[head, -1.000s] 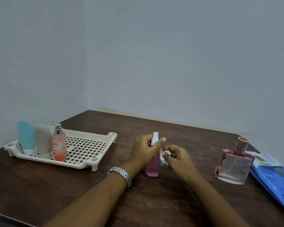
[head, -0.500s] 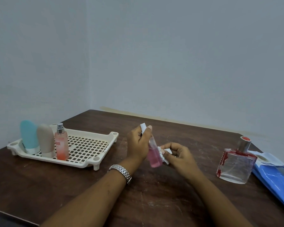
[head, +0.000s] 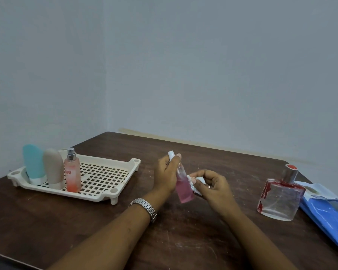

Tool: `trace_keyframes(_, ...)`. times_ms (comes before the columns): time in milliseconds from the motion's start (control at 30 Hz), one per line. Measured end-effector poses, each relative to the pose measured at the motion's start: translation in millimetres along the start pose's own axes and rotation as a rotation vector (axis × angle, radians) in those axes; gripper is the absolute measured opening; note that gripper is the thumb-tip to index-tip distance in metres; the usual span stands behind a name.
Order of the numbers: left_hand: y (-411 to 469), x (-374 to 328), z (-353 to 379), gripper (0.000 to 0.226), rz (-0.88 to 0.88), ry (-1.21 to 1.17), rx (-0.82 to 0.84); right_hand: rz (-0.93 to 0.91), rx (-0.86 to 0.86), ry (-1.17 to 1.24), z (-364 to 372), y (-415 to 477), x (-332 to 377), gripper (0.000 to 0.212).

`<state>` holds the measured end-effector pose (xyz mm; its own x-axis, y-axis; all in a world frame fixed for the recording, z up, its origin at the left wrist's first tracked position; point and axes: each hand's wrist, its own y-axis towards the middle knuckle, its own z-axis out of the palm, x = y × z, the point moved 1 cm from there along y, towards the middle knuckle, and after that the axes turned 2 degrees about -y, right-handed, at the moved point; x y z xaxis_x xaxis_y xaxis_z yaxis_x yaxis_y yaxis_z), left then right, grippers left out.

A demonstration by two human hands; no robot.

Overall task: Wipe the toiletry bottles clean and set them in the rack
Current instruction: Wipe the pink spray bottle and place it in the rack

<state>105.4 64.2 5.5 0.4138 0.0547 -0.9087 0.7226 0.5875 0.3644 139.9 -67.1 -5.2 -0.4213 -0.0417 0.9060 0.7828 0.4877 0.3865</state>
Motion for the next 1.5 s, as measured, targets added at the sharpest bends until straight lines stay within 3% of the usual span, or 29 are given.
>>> trace_keyframes(333,-5.9,-15.2,-1.2,0.026,-0.098,-0.120,-0.109,0.121,0.048,0.107,3.1,-1.3,1.0,0.011)
trace_keyframes(467,1.2,-17.2,-7.9,0.011,-0.174,-0.176,-0.210,0.142,0.072,0.133,4.4,-2.9,2.8,0.009)
trace_keyframes(700,8.4,-7.7,-8.9,0.020,-0.250,-0.226,-0.312,0.043,0.001,0.048,6.5,-5.1,4.8,0.004)
trace_keyframes(900,15.4,-0.6,-8.0,0.023,-0.300,-0.224,-0.406,-0.072,0.000,-0.012,13.4,-5.8,4.1,0.012)
trace_keyframes(1067,14.3,0.5,-5.3,0.027,-0.358,-0.217,-0.390,-0.107,-0.016,-0.136,17.8,-6.1,3.5,0.014)
trace_keyframes(1233,15.2,5.3,-4.3,0.028,-0.429,-0.230,-0.304,-0.084,-0.094,-0.072,11.6,-4.7,6.0,0.015)
trace_keyframes(1333,15.5,6.2,-4.1,0.042,-0.467,-0.278,-0.251,-0.042,-0.136,-0.068,9.3,-4.7,5.2,0.013)
trace_keyframes(1500,15.6,6.8,-4.8,0.044,-0.474,-0.307,-0.298,0.032,-0.109,0.049,10.0,-6.2,7.7,0.008)
